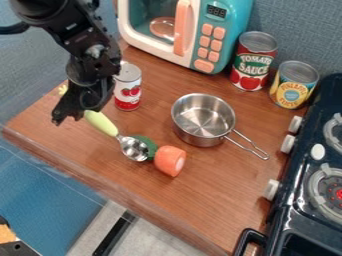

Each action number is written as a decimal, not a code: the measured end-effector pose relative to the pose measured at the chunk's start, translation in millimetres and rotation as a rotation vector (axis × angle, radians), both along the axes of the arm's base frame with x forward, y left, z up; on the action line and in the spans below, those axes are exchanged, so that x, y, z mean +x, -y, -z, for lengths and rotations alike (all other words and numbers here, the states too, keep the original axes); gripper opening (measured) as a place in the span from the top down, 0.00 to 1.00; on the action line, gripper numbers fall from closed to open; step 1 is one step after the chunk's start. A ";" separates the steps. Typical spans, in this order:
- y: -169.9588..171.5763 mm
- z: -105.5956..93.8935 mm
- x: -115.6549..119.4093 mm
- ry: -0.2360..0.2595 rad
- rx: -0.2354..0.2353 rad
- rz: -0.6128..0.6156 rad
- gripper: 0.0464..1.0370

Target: Pick up the yellow spoon and use it to move the carrot top to the right of the silver pot

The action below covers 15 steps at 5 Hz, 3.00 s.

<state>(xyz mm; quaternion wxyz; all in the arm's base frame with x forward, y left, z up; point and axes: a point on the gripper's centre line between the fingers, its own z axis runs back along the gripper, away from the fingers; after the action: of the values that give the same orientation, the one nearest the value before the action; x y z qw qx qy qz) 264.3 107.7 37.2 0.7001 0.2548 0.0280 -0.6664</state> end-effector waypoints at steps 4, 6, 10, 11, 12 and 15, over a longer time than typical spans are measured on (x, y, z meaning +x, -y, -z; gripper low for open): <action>62.3 -1.0 27.8 0.021 -0.118 -0.004 0.64; 73.3 1.2 38.7 0.043 -0.107 -0.013 0.64; 82.4 -5.1 72.1 0.051 -0.160 -0.056 0.64; 85.8 -6.4 76.5 0.094 -0.144 -0.048 0.64; 78.2 3.1 60.0 0.096 -0.138 -0.038 0.64; 22.6 4.5 20.8 0.075 -0.220 -0.077 0.64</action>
<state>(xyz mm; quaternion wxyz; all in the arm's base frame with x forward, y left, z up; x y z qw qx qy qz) 285.1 85.1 32.8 0.7495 0.1999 -0.0618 -0.6281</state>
